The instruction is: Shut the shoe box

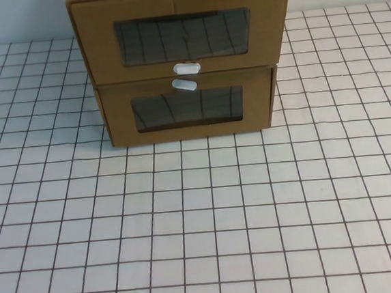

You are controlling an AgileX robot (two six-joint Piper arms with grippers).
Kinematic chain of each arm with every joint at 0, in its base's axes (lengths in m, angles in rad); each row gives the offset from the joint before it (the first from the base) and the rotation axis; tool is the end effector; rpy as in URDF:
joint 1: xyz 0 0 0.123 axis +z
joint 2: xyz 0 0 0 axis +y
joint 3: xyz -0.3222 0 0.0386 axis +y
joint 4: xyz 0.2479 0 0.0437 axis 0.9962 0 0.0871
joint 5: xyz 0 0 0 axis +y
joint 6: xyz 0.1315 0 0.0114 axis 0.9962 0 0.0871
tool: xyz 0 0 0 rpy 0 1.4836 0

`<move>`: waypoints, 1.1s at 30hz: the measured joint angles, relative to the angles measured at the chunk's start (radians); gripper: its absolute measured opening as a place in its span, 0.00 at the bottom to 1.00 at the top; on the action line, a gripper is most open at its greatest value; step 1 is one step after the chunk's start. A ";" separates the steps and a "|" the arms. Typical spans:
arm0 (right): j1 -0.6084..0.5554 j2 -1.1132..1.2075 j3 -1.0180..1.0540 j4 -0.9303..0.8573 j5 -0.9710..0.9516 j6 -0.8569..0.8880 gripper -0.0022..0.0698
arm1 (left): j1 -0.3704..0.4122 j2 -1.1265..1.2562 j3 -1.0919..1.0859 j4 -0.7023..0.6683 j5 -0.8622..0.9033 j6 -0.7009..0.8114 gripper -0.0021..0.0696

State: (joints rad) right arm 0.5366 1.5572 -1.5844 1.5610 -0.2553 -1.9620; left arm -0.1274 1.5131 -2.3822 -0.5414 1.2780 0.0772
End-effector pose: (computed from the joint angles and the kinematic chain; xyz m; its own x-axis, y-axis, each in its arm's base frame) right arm 0.3674 0.1799 0.5110 0.2013 -0.3200 -0.9258 -0.2177 0.9069 -0.3608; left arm 0.2467 -0.0973 0.6330 -0.3243 -0.0413 -0.9451 0.5532 0.8021 -0.2249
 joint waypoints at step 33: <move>0.080 -1.303 1.092 0.197 0.055 -0.021 0.01 | 0.000 -1.167 1.424 0.255 -0.343 -0.010 0.02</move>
State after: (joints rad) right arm 0.6170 0.2542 -0.4922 1.7585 -0.2004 -1.9826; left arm -0.1274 0.3459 -0.9586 -0.2869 0.9350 0.0677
